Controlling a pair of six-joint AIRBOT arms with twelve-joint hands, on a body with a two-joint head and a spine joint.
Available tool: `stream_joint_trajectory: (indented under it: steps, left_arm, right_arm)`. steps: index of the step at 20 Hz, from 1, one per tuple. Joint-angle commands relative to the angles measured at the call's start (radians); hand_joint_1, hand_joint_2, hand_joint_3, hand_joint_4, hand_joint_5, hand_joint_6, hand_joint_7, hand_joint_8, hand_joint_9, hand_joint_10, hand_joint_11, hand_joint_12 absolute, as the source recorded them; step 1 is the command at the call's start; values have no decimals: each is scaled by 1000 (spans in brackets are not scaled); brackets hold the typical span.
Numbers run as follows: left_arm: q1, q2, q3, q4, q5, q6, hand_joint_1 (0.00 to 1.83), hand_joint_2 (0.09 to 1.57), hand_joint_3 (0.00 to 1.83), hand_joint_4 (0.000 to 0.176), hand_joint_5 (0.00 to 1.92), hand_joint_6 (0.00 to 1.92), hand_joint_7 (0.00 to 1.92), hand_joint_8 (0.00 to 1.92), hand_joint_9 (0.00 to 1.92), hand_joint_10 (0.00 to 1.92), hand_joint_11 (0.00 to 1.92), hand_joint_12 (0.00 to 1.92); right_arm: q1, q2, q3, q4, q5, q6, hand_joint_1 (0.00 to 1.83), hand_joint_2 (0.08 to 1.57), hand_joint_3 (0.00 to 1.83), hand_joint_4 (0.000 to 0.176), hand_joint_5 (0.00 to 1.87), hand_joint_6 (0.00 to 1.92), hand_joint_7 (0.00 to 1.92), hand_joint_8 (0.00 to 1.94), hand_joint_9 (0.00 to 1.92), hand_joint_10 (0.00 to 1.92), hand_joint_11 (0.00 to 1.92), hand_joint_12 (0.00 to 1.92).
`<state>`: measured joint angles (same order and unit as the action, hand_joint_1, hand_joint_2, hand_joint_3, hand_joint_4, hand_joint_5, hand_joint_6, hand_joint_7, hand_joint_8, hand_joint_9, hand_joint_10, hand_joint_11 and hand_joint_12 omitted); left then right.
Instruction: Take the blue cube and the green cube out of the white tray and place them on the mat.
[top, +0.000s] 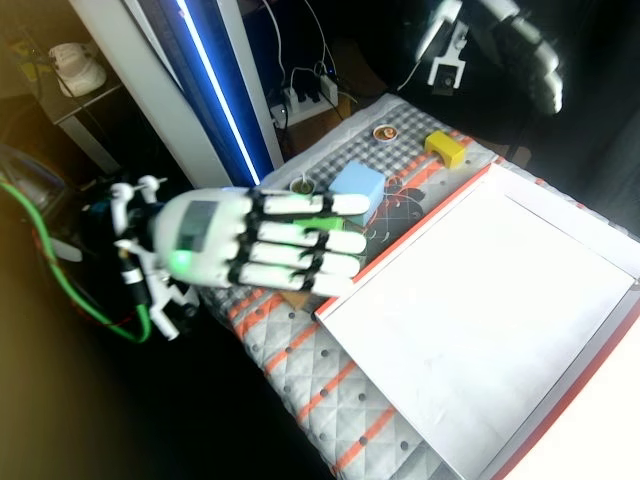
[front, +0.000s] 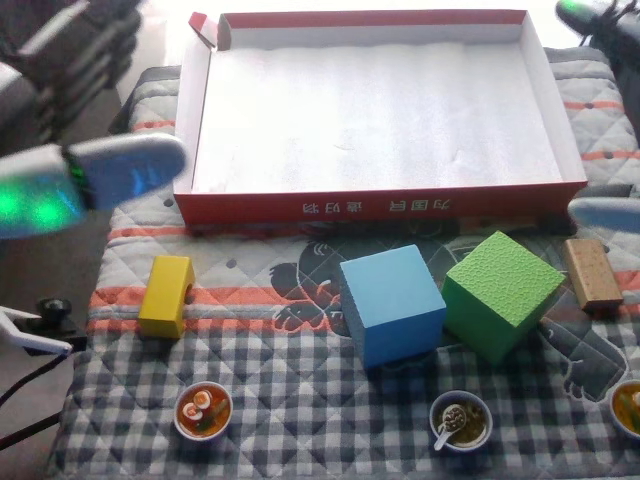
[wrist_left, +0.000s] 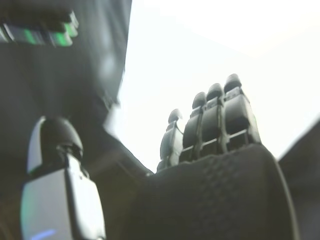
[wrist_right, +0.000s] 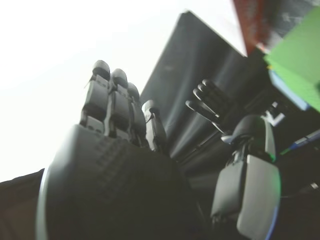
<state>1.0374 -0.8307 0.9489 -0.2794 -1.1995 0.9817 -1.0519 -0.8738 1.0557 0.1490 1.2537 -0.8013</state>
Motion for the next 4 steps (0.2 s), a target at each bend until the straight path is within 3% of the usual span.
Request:
stream_joint_trajectory:
  steps: [1,2,3,4]
  left_arm:
    - [9,0,17,-13,-219,-79,726,807,0,136,19,6,3,1,0,0,0,0]
    - [26,-5,27,-13,-258,-133,726,807,0,136,19,6,3,1,0,0,0,0]
    - [44,-10,31,-14,-294,-168,659,820,0,152,3,0,36,13,15,5,23,10]
    - [56,-14,29,-13,-331,-189,599,831,2,157,0,0,74,21,66,22,126,57]
  right_arm:
    - [7,3,-8,4,169,5,599,892,0,102,99,6,285,7,307,13,262,91]
    - [6,3,-12,4,192,5,599,892,0,102,99,6,285,7,307,13,262,91]
    - [4,3,-17,4,222,5,575,915,9,76,120,9,311,12,337,19,298,104]
    - [2,4,-21,4,256,5,517,996,11,49,122,4,314,5,356,12,313,112]
